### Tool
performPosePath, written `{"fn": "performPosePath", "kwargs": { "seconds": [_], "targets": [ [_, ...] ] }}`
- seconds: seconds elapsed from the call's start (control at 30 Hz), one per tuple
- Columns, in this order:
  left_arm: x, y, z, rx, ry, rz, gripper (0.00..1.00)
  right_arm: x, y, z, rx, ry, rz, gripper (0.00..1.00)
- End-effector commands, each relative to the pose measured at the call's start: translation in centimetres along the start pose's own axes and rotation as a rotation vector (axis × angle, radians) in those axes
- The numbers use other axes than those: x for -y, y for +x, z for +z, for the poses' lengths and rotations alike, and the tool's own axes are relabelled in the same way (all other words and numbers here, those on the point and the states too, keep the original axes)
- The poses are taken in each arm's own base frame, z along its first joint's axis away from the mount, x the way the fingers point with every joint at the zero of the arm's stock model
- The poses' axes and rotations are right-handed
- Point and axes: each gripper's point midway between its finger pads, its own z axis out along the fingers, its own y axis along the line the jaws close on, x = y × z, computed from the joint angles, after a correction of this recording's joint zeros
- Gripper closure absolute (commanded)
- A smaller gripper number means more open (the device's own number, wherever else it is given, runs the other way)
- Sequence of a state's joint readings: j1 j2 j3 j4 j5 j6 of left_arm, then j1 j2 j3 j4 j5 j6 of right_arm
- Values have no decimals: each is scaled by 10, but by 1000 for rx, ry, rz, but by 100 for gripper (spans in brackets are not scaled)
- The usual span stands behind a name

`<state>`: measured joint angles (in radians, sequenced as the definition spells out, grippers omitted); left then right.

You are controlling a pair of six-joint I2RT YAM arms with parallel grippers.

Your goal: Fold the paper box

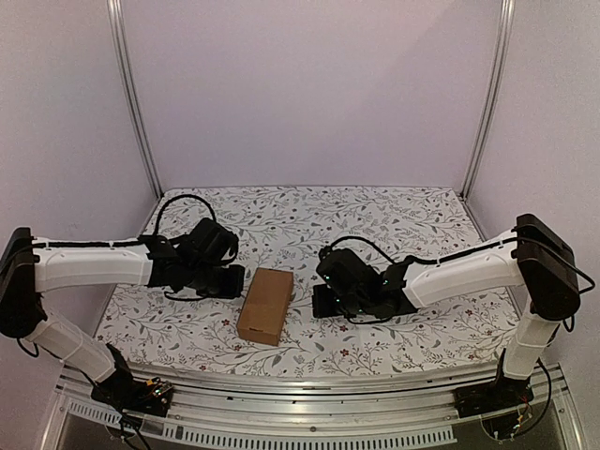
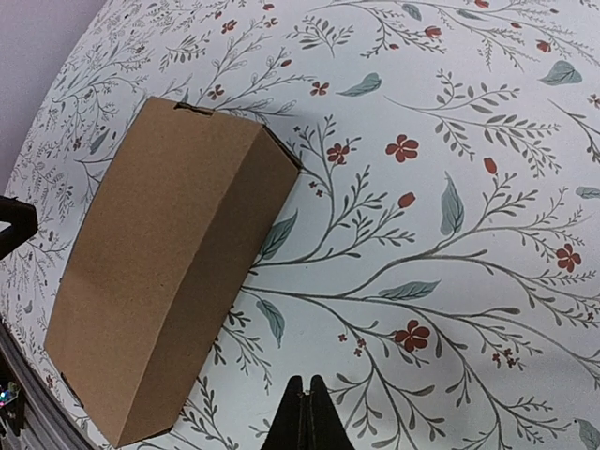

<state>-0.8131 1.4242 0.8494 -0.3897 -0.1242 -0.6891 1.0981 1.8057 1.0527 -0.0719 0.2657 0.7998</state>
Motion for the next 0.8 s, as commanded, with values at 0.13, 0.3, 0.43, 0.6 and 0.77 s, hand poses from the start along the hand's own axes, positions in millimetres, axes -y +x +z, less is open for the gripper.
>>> {"fn": "performPosePath", "kwargs": {
  "seconds": [0.13,0.3,0.43,0.6,0.77],
  "targets": [
    [-51,12,15,-46,-91,-150,100,7,12,10,-30,-4,-2,99],
    [-34,25,36,-137,-2,-159,100,12,17,9,-39,0,-3,97],
    [-16,31,50,-190,77,-176,100,17,24,10,-57,5,-2,97],
    [8,27,56,-210,191,-202,100,34,29,3,-55,39,-7,96],
    [33,21,62,-230,275,-216,100,55,29,-9,-38,74,-1,92]
  ]
}}
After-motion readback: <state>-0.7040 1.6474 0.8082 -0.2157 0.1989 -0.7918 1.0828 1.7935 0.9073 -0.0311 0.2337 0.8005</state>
